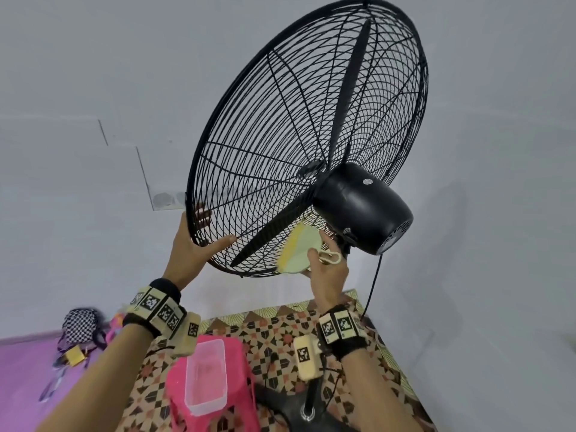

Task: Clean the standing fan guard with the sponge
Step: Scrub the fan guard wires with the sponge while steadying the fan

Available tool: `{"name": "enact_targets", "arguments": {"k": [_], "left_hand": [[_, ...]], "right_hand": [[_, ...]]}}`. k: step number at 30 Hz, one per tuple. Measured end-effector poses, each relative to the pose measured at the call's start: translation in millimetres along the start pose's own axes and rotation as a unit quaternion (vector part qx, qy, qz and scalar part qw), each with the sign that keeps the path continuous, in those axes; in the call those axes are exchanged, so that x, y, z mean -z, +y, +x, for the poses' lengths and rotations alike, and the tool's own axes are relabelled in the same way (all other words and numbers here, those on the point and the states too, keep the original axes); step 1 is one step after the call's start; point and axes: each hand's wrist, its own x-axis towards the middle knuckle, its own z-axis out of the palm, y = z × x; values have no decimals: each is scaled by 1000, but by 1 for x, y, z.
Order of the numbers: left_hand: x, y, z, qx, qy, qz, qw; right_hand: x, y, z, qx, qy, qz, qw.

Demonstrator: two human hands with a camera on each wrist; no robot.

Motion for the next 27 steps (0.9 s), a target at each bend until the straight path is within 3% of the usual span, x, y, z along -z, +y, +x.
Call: {"name": "enact_targets", "arguments": {"k": [6,11,17,20,24,27], "left_hand": [[-3,0,4,2,-1,1,1000],[1,-6,2,12,9,1,1000],[-4,-5,7,8,4,-2,1000],[0,-7,8,15,-4,-4,1000],[1,-9,6,22,-2,-5,1000],[-1,-8,6,17,-7,-5,1000]], "right_hand": [[-12,-6,-5,65,47,24,996],[-20,15,-28,24,-17,-3,1000],[-14,1,-21,39,36,56,997],[-22,-1,-22,54,-3,21,998],[-21,18,-44,15,-62,40,997],[-14,8,-35,24,-7,82,996]]}}
